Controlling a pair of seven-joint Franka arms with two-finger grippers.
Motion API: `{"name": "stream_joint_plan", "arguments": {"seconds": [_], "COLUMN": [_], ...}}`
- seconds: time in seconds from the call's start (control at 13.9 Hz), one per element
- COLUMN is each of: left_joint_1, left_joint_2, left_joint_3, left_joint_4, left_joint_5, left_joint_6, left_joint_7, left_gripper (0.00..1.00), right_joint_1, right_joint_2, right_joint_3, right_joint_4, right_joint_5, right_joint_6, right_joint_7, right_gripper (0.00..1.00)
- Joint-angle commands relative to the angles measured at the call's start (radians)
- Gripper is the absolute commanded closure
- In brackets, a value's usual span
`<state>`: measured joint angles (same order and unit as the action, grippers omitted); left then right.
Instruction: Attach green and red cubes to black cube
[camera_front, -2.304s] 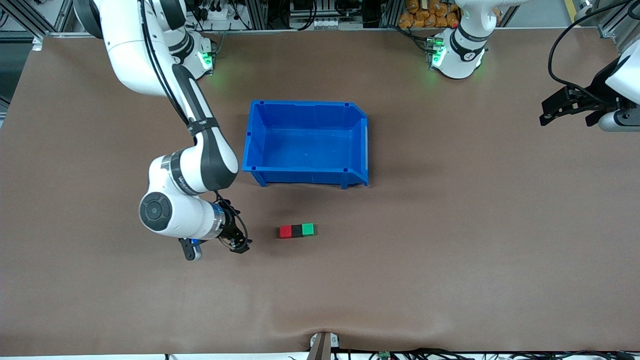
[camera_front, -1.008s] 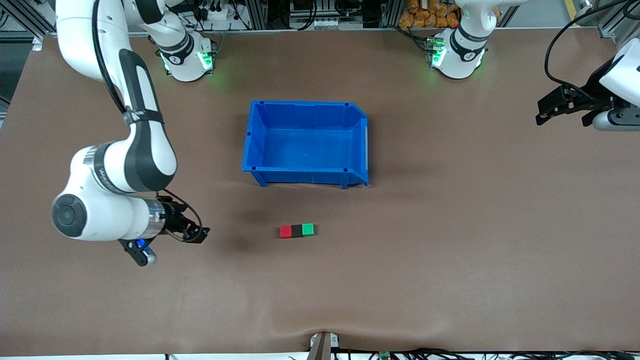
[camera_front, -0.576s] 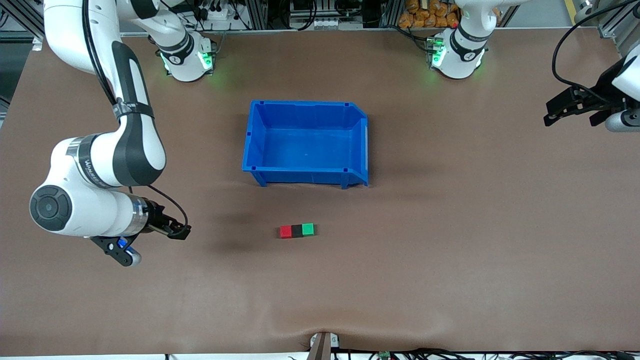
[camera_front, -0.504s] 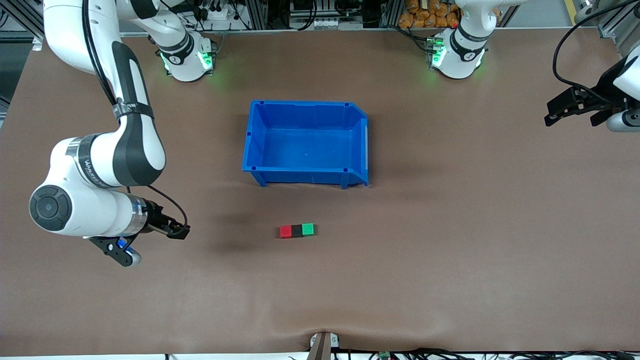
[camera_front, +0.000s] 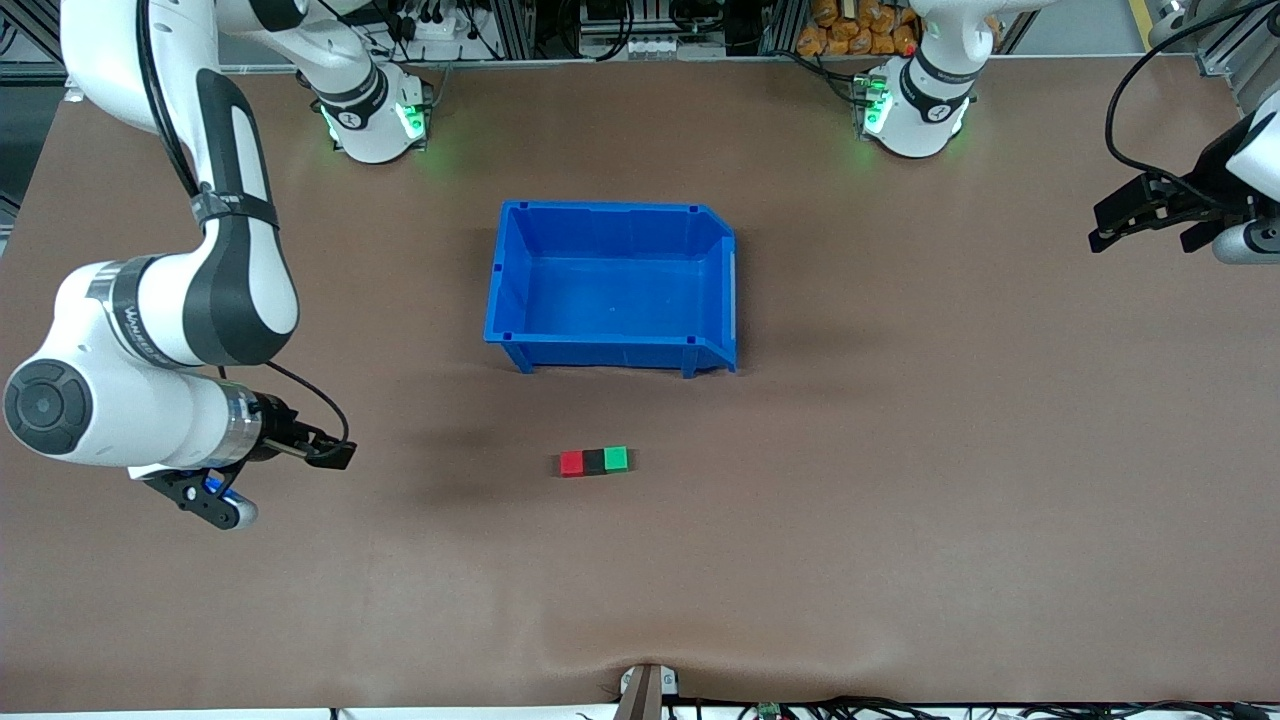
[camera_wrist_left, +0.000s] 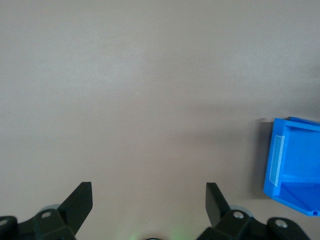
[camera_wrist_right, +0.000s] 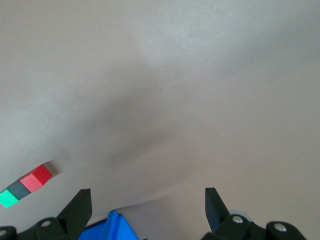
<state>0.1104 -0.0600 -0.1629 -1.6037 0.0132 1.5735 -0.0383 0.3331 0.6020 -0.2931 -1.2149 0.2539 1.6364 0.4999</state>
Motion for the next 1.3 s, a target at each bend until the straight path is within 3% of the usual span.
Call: {"name": "stream_joint_plan", "arguments": {"seconds": [0.0, 0.72, 1.22], "left_joint_1": [0.005, 0.006, 0.006], "left_joint_2": [0.008, 0.008, 0.008], "left_joint_3": [-0.007, -0.012, -0.012], "left_joint_4": [0.022, 0.022, 0.021], "left_joint_5": [0.007, 0.005, 0.005], "left_joint_6": [-0.017, -0.017, -0.017], "left_joint_7": [0.017, 0.014, 0.017], "left_gripper": [0.0, 0.0, 0.0], "right_joint_1": [-0.031, -0.106, -0.114], "right_joint_2": [-0.034, -0.113, -0.149], "right_joint_3": [0.012, 0.011, -0.006], "right_joint_4": [-0.014, -0.018, -0.023], "right_joint_5": [-0.012, -0.016, -0.071], "right_joint_6": [-0.01, -0.105, -0.107], "right_joint_7": [-0.079, -0.265, -0.38], "right_gripper": [0.0, 0.0, 0.0]}}
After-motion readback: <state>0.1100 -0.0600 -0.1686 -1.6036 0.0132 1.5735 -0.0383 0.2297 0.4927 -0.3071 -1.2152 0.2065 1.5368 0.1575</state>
